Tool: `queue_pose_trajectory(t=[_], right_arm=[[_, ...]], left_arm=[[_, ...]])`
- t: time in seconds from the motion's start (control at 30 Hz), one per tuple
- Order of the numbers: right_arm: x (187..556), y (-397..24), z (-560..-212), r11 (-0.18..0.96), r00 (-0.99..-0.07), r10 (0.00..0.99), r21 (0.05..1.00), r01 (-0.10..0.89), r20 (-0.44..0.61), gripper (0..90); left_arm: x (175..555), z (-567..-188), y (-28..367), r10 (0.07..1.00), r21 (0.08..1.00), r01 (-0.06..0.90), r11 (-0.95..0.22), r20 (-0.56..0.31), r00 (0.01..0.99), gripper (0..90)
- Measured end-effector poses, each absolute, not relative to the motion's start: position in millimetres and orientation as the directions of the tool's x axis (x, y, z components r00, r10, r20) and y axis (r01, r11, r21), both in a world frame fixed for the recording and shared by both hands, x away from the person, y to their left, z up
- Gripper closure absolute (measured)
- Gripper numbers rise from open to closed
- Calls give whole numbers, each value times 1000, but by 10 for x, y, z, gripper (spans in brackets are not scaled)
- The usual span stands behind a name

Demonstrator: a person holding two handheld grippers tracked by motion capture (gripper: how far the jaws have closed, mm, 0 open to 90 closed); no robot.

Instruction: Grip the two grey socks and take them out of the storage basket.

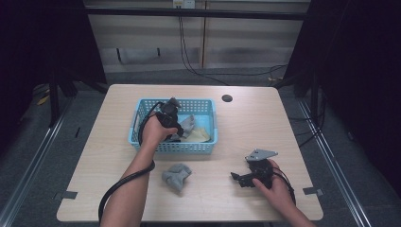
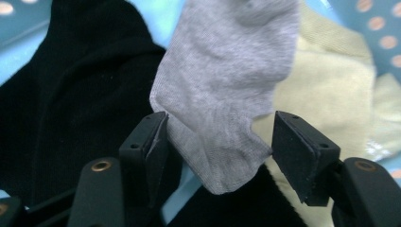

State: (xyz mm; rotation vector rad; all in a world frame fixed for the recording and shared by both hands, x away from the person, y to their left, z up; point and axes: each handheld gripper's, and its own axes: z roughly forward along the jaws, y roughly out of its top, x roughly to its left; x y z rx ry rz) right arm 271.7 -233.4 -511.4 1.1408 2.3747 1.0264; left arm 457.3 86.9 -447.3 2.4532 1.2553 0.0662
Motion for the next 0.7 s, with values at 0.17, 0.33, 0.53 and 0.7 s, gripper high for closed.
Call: queue_pose_trajectory(t=[0.17, 0.33, 0.53, 0.7], right_arm=[[2716, -2334, -5114, 425, -633, 774, 719, 550, 26, 116], [2715, -2333, -5113, 425, -631, 775, 718, 551, 26, 115], [2716, -2333, -5114, 426, -633, 774, 719, 549, 25, 115], [2717, -2333, -5114, 425, -633, 774, 720, 549, 27, 116]], left_arm=[[4584, -4515, 895, 793, 357, 778, -517, -143, 592, 437], [4577, -4539, 872, 797, 332, 785, -524, -133, 589, 497], [4573, -4566, 859, 785, 275, 791, -547, -158, 598, 798], [4573, -4477, 888, 774, 282, 779, -561, -156, 614, 879]])
